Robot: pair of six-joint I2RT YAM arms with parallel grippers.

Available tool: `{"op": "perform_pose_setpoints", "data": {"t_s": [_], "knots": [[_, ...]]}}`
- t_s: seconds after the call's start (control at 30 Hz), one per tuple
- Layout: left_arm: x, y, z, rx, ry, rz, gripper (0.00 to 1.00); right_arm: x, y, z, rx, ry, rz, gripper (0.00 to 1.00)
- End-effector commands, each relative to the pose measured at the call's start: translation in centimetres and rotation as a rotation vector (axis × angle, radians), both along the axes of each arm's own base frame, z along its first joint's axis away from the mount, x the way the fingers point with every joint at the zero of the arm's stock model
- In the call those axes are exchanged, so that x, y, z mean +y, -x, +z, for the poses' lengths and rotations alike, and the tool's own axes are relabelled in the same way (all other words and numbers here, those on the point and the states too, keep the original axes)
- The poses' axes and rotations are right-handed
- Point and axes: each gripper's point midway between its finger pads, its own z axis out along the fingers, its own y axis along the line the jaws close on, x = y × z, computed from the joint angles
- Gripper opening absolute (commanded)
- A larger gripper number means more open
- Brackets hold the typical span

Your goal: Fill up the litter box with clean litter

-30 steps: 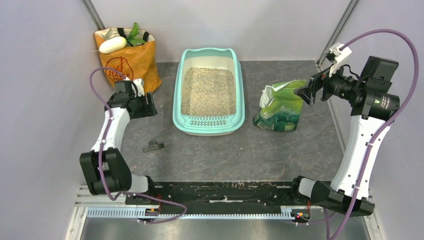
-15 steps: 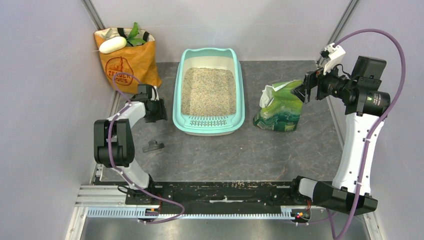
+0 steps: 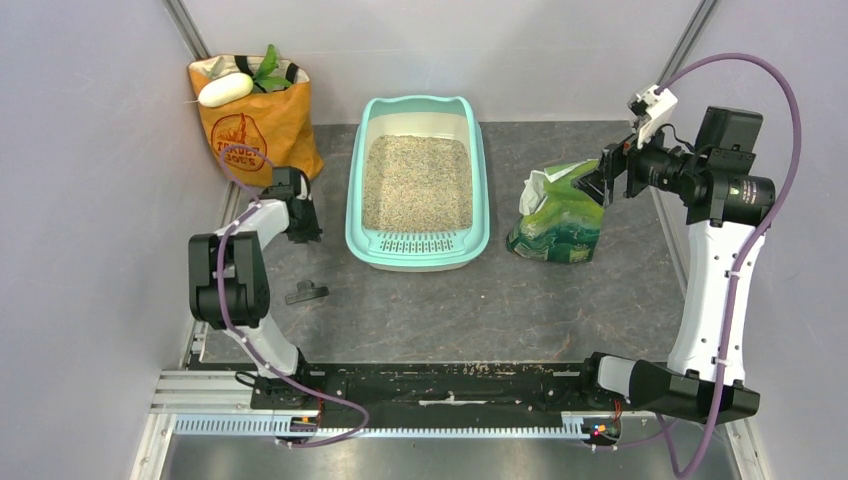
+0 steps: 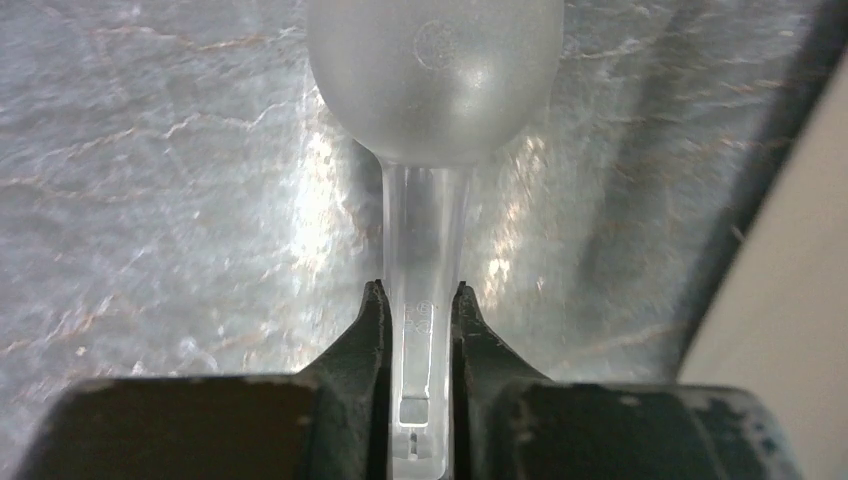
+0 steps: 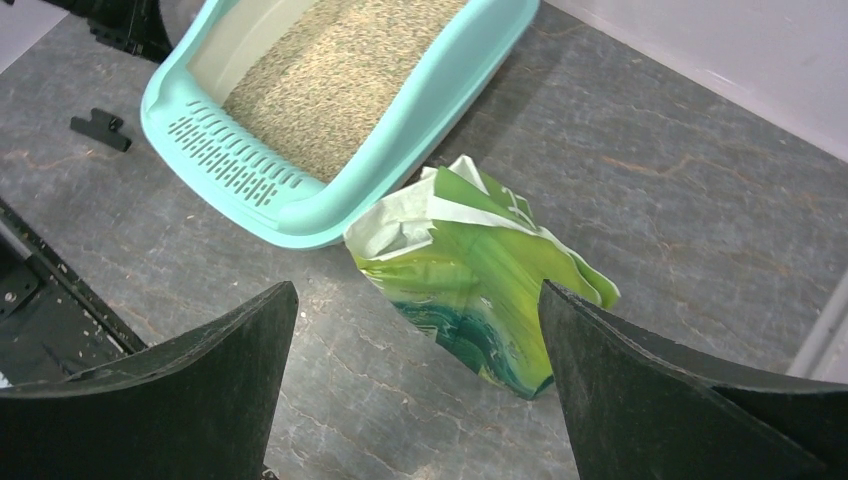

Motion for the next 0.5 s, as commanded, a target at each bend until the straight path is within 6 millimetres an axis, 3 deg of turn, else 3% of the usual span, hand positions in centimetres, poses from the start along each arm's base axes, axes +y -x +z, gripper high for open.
{"op": "perform_pose_setpoints", "data": {"t_s": [0.0, 0.1, 0.17, 0.23, 0.3, 0.47], "knots": [[-1.5, -1.6, 10.7, -0.256, 0.081, -0.122, 0.02, 2.1, 0.7, 1.0, -0.083, 0.016, 0.137, 0.97], [-5.0, -0.5, 18.9, -0.413, 0.175, -0.357, 0.02, 3.4, 1.5, 1.1, -0.116, 0.022, 0.224, 0.97], [-8.9, 2.0, 23.6, -0.475, 0.317, -0.603, 0.02, 4.4, 2.1, 1.4, -0.136, 0.010, 0.281, 0.97], [-12.7, 5.2, 26.9, -0.501, 0.510, -0.806, 0.02, 5.5, 2.8, 1.7, -0.169, 0.010, 0.344, 0.97], [-16.2, 8.1, 28.7, -0.464, 0.685, -0.928, 0.02, 6.3, 3.2, 1.7, -0.206, 0.021, 0.385, 0.96], [-24.1, 16.8, 30.1, -0.317, 0.924, -1.289, 0.02, 7.5, 4.7, 1.4, -0.355, 0.109, 0.475, 0.96]]}}
